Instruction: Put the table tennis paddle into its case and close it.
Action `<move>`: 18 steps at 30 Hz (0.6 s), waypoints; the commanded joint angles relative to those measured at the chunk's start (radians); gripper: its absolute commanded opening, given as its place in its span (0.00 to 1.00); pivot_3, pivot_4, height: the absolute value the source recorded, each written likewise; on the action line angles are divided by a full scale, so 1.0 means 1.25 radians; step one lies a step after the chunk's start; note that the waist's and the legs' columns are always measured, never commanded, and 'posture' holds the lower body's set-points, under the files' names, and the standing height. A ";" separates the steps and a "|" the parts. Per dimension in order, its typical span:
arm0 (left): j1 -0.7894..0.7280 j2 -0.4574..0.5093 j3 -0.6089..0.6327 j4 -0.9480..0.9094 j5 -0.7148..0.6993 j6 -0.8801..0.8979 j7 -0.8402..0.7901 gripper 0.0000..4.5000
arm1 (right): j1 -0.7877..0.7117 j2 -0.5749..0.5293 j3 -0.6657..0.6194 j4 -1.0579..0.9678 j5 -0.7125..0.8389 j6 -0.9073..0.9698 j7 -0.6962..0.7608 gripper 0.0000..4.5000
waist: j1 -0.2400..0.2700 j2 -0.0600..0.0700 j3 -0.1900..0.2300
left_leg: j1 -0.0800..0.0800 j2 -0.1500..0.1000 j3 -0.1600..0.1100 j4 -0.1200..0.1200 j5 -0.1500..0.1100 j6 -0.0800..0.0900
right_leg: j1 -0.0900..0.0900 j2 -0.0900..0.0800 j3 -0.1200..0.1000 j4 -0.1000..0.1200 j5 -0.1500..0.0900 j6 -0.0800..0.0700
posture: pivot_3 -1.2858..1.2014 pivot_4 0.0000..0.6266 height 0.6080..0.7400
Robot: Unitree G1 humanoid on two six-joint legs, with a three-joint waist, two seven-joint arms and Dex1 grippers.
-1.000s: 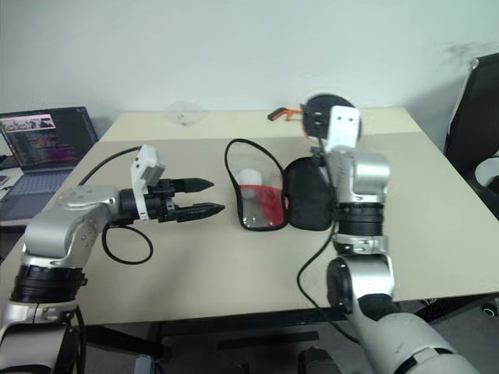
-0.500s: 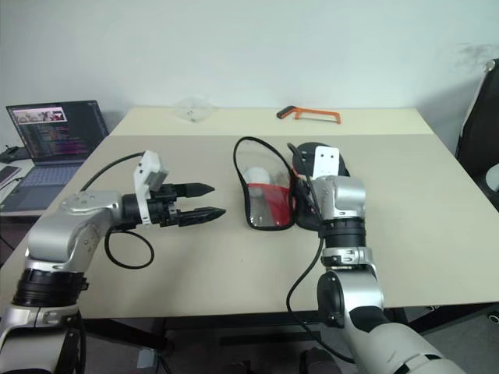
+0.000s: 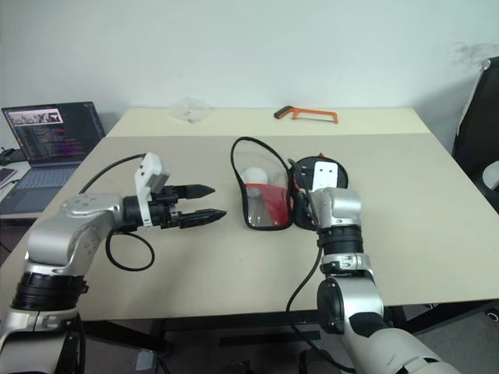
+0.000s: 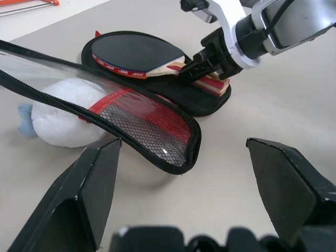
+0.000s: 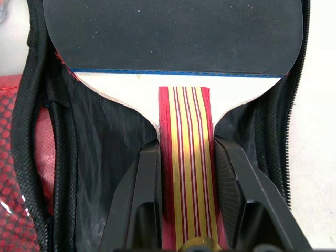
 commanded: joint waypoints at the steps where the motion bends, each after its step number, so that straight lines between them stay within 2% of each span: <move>1: -0.006 0.019 0.027 -0.031 -0.009 0.003 0.006 0.93 | -0.020 -0.018 0.014 0.036 0.011 -0.053 0.030 0.23 | 0.000 0.000 0.000 | 0.000 0.000 0.000 0.000 0.000 0.000 | 0.000 0.000 0.000 0.000 0.000 0.000 | 0.52 0.24 1.00; 5: -0.006 0.015 0.027 -0.041 -0.011 0.011 0.017 0.93 | -0.010 -0.032 0.018 0.056 0.011 -0.065 0.043 0.23 | 0.000 0.000 0.000 | 0.002 0.000 0.001 0.000 0.000 0.000 | 0.002 0.000 0.000 0.000 0.000 0.000 | 0.52 0.24 1.00; 13: -0.019 -0.016 0.007 -0.027 -0.002 0.003 0.041 0.93 | 0.002 -0.079 0.049 0.017 0.012 -0.041 0.108 0.82 | 0.000 0.000 0.000 | 0.004 0.000 0.001 0.000 0.000 0.000 | 0.004 0.001 0.001 0.000 0.000 0.000 | 0.52 0.24 1.00; 15: -0.029 -0.028 0.003 -0.012 0.000 0.007 0.050 0.93 | 0.010 -0.110 0.091 -0.025 0.006 -0.027 0.154 0.98 | 0.001 0.000 0.000 | 0.004 0.000 0.001 0.000 0.000 0.000 | 0.004 0.001 0.001 0.000 0.000 0.000 | 0.52 0.24 1.00; 18: -0.044 -0.037 -0.008 0.023 0.003 0.011 0.036 0.93 | 0.045 -0.173 0.162 -0.130 0.012 0.034 0.237 0.99 | 0.004 0.000 0.000 | 0.004 0.000 0.001 0.000 0.000 0.000 | 0.004 0.001 0.000 0.000 0.000 0.000 | 0.52 0.24 1.00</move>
